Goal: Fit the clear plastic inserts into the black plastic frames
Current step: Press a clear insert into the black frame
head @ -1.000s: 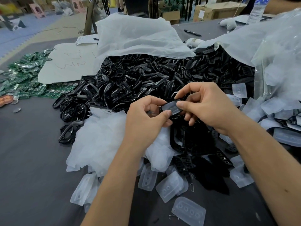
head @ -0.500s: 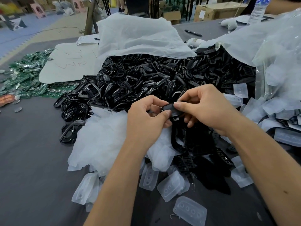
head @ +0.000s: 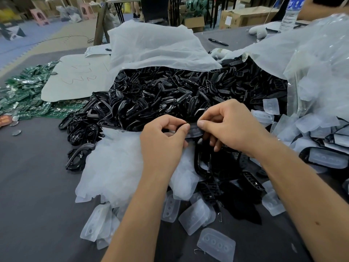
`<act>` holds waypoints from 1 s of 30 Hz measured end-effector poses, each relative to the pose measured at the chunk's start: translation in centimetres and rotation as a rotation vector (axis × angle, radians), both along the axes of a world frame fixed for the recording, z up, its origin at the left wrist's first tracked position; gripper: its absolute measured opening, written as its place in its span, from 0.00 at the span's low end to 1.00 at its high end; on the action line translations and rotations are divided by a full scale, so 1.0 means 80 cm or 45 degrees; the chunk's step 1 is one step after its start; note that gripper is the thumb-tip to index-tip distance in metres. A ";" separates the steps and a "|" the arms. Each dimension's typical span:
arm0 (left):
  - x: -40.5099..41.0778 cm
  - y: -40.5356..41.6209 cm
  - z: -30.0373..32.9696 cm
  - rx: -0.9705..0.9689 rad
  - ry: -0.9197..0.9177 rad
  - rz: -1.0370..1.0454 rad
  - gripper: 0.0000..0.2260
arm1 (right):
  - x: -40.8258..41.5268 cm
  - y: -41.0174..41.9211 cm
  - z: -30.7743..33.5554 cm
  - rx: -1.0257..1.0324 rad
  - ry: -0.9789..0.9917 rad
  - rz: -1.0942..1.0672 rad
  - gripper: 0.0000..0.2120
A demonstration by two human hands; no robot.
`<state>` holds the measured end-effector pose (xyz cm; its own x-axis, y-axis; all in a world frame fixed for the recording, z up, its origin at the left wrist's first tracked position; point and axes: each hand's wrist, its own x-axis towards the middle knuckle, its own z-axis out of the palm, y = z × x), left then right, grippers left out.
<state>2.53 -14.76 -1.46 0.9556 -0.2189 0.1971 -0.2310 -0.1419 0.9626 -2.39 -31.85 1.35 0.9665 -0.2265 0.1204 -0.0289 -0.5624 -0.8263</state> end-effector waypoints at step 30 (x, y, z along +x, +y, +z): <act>-0.140 -0.268 0.068 0.286 -0.198 -0.511 0.10 | -0.207 -0.186 0.111 -0.806 0.510 -0.734 0.27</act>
<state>-8.67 -36.21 3.99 0.7498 -0.6178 0.2367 -0.4488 -0.2121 0.8681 -18.99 -46.74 10.25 0.7219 -0.6886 0.0677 -0.6580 -0.7135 -0.2409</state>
